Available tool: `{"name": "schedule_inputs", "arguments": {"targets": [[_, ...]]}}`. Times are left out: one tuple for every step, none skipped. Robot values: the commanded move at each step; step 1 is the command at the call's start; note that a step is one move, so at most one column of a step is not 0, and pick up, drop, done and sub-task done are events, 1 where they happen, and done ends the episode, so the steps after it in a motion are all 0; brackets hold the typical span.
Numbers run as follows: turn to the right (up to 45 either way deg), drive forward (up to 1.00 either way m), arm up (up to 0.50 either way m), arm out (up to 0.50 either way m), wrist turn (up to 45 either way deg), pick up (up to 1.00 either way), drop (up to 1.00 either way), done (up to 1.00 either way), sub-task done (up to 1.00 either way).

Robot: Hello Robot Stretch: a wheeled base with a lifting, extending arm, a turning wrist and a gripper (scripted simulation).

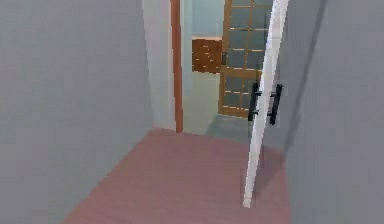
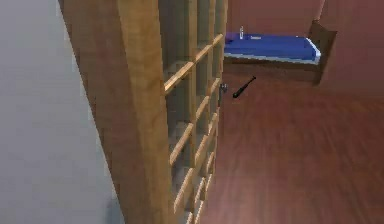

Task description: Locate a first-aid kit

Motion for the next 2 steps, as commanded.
{"name": "schedule_inputs", "arguments": {"targets": [[0.0, 1.00, 0.00, 0.00, 0.0, 0.00, 0.00, 0.00, 0.00], [9.0, 0.00, 0.00, 0.00, 0.0, 0.00, 0.00, 0.00, 0.00]]}}
